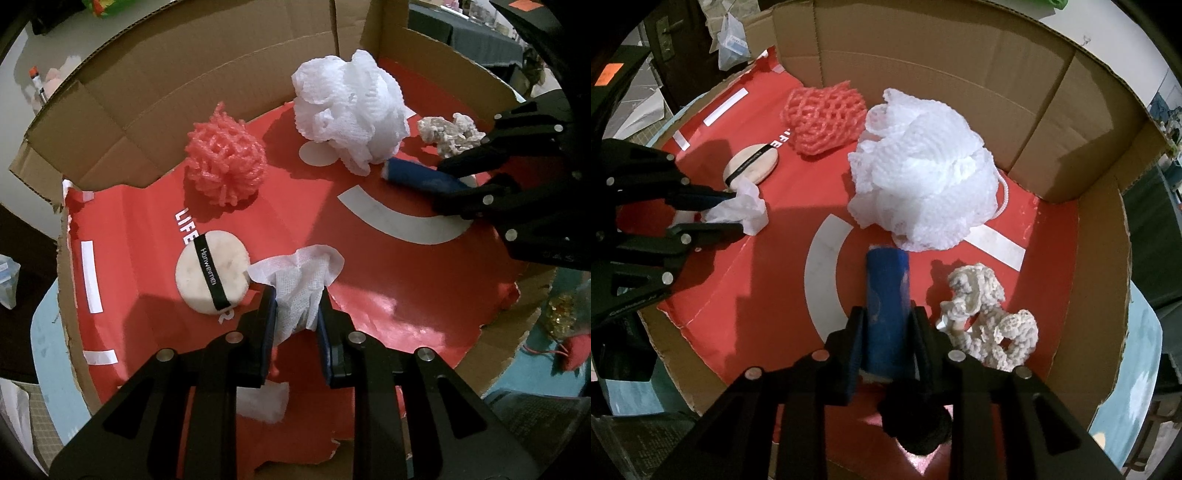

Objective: Organize soft objects
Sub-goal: 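Open both tools to release the tissue and blue cloth in the box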

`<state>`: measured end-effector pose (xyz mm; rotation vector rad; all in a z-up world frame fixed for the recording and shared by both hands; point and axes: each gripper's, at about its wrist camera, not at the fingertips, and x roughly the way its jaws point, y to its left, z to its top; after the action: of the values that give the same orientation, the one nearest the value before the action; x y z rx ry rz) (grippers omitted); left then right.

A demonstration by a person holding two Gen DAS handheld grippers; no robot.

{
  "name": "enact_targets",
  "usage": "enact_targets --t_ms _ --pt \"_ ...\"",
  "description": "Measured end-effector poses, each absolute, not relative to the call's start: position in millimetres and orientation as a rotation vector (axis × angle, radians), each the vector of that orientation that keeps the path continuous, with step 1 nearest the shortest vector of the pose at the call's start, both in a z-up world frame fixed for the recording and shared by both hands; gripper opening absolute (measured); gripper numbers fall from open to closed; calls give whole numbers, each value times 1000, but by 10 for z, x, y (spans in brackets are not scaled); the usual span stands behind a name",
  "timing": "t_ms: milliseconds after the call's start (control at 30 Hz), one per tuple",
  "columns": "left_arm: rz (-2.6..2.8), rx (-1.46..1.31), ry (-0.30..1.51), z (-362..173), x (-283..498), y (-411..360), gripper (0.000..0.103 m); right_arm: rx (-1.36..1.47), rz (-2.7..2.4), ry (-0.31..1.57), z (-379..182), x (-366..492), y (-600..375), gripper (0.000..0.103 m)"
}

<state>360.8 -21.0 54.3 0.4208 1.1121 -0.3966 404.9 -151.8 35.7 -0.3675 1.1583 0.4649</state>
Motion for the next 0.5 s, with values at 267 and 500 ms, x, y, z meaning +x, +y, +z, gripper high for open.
enact_targets --t_ms 267,500 --pt "-407 410 1124 532 3640 -202 21 -358 468 1160 355 4064 -1525 40" --pt "-424 397 1134 542 3641 -196 25 -354 481 1153 359 4083 -1525 47"
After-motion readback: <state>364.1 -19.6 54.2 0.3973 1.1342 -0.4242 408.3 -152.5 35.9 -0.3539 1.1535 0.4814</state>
